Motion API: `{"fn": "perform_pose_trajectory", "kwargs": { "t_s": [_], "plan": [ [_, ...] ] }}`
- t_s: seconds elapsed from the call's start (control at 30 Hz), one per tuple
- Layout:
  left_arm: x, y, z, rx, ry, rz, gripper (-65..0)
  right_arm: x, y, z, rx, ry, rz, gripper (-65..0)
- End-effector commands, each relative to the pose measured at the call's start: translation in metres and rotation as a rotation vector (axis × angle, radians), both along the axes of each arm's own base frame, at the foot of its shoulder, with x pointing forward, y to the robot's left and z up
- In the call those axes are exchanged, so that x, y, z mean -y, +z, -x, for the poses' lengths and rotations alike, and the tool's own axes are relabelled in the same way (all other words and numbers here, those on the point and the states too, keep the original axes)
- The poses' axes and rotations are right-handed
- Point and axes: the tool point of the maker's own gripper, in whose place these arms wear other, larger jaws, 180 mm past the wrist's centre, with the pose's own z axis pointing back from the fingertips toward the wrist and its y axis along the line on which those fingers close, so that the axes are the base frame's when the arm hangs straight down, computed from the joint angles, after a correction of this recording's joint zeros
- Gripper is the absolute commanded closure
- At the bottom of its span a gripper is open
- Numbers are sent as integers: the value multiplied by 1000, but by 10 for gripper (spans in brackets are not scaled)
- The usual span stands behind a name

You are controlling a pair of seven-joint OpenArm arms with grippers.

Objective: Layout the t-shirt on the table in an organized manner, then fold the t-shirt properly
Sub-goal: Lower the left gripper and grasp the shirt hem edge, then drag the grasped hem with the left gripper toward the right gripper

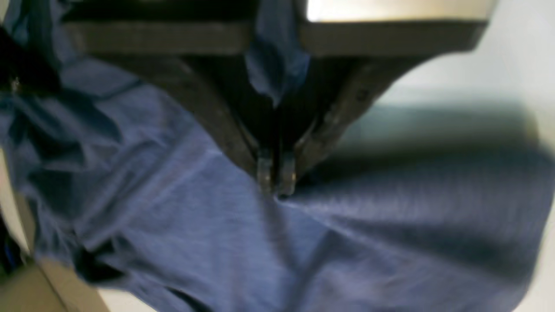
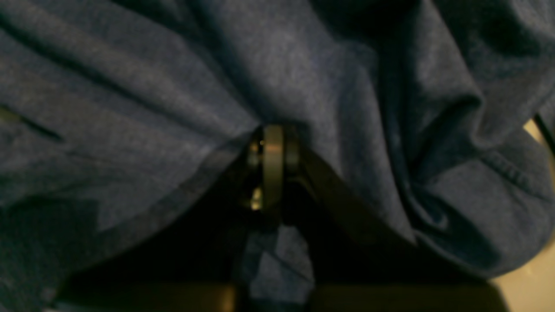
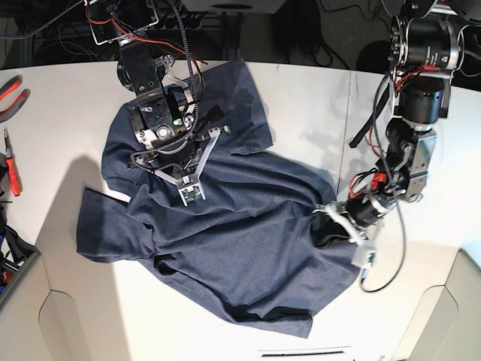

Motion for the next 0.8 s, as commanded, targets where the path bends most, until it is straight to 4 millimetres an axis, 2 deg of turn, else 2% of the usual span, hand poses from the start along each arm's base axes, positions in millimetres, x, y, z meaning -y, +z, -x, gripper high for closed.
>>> {"fn": "perform_pose_trajectory", "kwargs": {
  "t_s": [0.0, 0.27, 0.4, 0.6, 0.77],
  "plan": [
    [13, 21, -14, 65, -38, 12, 0, 6, -1, 2, -23, -16, 20, 0],
    [112, 26, -12, 99, -277, -52, 0, 5, -1, 2, -23, -16, 18, 0],
    [153, 36, -10, 150, -379, -86, 0, 5, -1, 2, -23, -16, 18, 0],
    [196, 48, -8, 211, -529, -182, 0, 5, -1, 2, -23, -17, 18, 0],
    [216, 58, -14, 261, -578, -269, 0, 5, 0, 2, -22, -16, 17, 0]
  ]
}}
